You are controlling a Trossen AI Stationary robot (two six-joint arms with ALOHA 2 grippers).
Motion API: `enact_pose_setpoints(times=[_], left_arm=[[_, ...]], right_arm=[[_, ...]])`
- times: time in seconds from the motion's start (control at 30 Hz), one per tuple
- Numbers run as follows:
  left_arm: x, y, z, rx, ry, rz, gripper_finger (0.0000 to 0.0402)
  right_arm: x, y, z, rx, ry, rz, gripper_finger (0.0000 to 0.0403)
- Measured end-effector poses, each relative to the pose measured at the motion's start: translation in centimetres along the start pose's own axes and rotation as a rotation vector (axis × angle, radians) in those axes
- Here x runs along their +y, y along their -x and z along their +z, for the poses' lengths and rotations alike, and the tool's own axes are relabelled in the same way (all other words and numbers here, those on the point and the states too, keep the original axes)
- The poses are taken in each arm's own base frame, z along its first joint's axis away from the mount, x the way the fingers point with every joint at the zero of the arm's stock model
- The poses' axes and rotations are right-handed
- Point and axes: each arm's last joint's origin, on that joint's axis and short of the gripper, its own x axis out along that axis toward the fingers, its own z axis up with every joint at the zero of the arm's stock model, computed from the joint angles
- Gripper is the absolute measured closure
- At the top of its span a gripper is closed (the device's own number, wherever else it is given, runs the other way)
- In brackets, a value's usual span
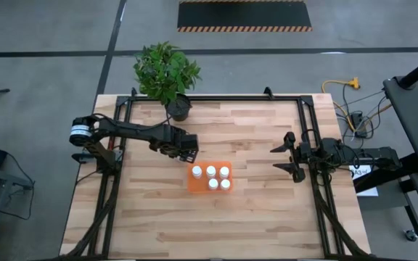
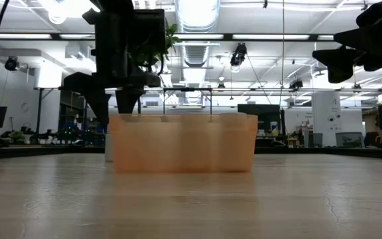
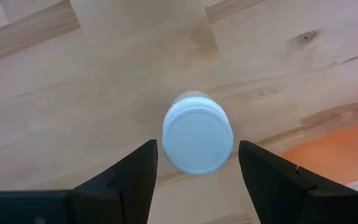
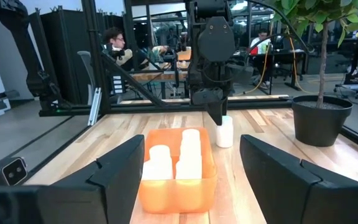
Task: Pick and place pill bottles into a basket
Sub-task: Put the white pill bottle into the orange bin
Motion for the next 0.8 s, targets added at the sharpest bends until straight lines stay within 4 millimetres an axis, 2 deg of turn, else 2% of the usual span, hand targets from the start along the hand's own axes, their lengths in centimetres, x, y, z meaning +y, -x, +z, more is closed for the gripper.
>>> enact_pose_setpoints(times=[0.1,0.33,0.6,0.7,0.8], left_arm=[[0.01,-0.02,-0.01,0.000,0.000,0.001,0.0217],[-0.24,0.00,0.11,-0.016,-0.019,-0.024,0.0308],[-0.27,-0.01,0.08,-0.007,-0.020,-0.025,0.0387],[-0.31,0.04,0.09,-0.001,-0.020,-0.030,0.0398],[-0.49,0.19,0.05,0.016,-0.033,-0.049,0.0386]], right_arm=[[0.00,0.00,0.00,0.000,0.000,0.000,0.0147],[0.00,0.00,0.00,0.000,0.000,0.000,0.0153],[0.00,0.00,0.00,0.000,0.000,0.000,0.0149],[0.00,0.00,0.00,0.000,0.000,0.000,0.0147],[0.00,0.00,0.00,0.000,0.000,0.000,0.0148]])
